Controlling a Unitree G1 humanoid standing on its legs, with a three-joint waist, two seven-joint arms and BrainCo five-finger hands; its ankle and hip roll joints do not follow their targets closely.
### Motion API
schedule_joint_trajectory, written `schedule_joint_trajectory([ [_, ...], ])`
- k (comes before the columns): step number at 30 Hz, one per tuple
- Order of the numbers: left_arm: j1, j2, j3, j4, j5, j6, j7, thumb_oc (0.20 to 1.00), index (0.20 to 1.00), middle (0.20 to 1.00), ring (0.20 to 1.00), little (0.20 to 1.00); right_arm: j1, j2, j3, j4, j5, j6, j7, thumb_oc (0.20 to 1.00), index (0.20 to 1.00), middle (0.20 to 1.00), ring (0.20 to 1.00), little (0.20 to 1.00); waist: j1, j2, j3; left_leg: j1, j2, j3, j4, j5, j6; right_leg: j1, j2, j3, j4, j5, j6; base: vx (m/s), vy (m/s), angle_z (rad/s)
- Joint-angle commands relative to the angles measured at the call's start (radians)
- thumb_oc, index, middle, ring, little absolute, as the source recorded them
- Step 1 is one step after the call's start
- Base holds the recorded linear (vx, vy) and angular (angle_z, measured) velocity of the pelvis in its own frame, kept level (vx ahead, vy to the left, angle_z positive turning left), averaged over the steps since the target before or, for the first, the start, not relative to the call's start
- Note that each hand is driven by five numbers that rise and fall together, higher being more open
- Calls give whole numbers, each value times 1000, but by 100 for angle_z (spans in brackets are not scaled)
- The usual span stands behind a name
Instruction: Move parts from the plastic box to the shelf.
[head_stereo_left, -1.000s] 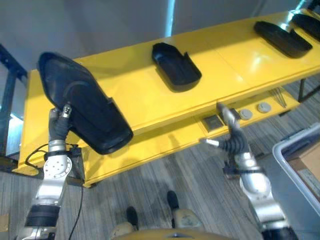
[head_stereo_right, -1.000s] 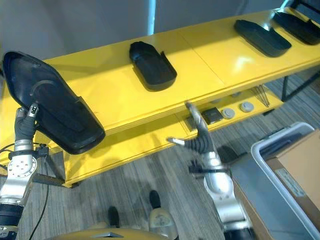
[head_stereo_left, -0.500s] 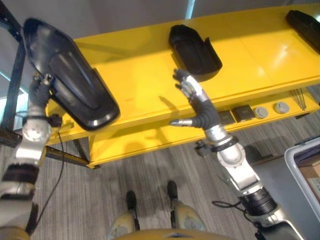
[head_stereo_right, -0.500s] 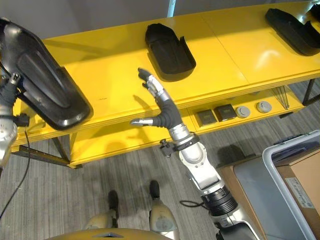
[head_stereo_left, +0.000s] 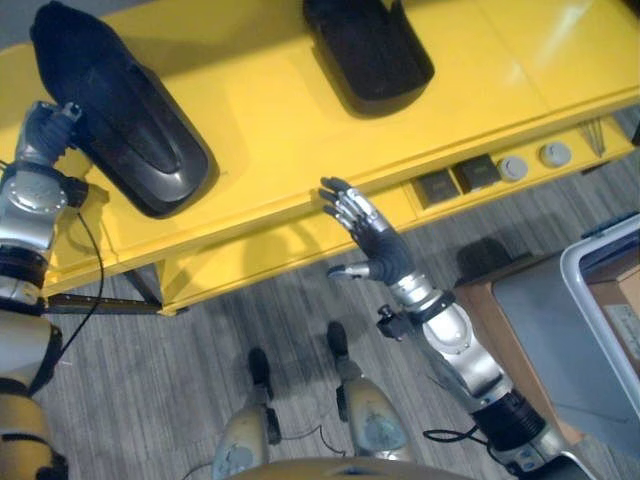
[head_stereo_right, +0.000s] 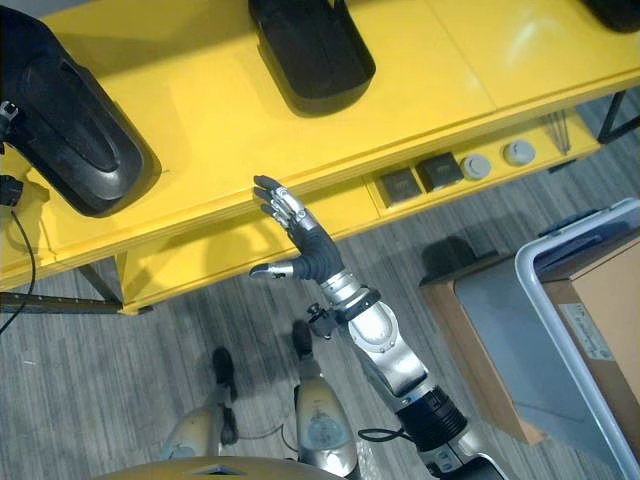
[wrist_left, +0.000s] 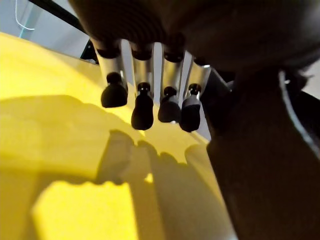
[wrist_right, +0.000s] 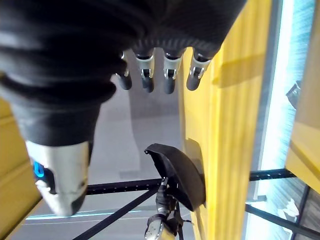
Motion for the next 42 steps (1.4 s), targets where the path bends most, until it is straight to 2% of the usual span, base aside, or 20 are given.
schedule_joint_trajectory([
  [1, -62, 53, 9, 35, 117, -14, 10, 200, 200, 200, 200, 200, -30, 13, -23, -57, 33, -56, 32, 1000, 1000, 1000, 1000, 1000, 13, -16, -28, 74, 48, 41, -3, -106, -12, 110, -48, 15, -4, -189, 86, 6, -4, -3],
  [13, -103, 130, -71, 98, 329, 7, 59, 200, 200, 200, 200, 200, 16, -1, -54, -64, 28, -75, 22, 1000, 1000, 1000, 1000, 1000, 9, -15, -18, 70, 54, 47, -3, -107, -17, 101, -46, 12, -4, -190, 88, 0, 0, 0],
  [14, -110, 129, -79, 102, 343, 10, 67, 391, 391, 391, 391, 391, 17, -1, -52, -65, 28, -77, 21, 1000, 1000, 1000, 1000, 1000, 8, -15, -19, 70, 54, 46, -3, -107, -17, 101, -46, 12, -4, -190, 88, 0, 0, 0],
  [15, -116, 127, -83, 107, 352, 12, 76, 1000, 1000, 1000, 1000, 1000, 19, -2, -51, -65, 28, -78, 19, 1000, 1000, 1000, 1000, 1000, 8, -16, -18, 71, 54, 46, -3, -108, -17, 102, -46, 11, -4, -191, 88, 0, 0, 0],
  [24, -112, 70, -33, 73, 343, -1, 199, 1000, 1000, 1000, 1000, 1000, 30, -8, -33, -60, 29, -87, 7, 1000, 1000, 1000, 1000, 1000, 6, -24, -21, 78, 55, 48, -3, -112, -17, 107, -44, 15, -4, -195, 88, 0, 0, 0],
  [28, -92, 35, 18, -7, 296, -20, 264, 1000, 1000, 1000, 1000, 1000, 36, -7, -32, -51, 21, -91, -8, 1000, 1000, 1000, 1000, 1000, 3, -30, -22, 81, 57, 50, -3, -117, -16, 108, -43, 14, -4, -198, 86, 0, 0, 0],
  [42, -134, 24, -4, 46, 324, -11, 300, 1000, 1000, 1000, 1000, 1000, 64, -8, -30, -41, 23, -103, -9, 1000, 1000, 1000, 1000, 1000, -15, -32, -21, 78, 64, 72, -3, -119, -21, 91, -37, 26, -4, -190, 88, -4, -6, -4],
])
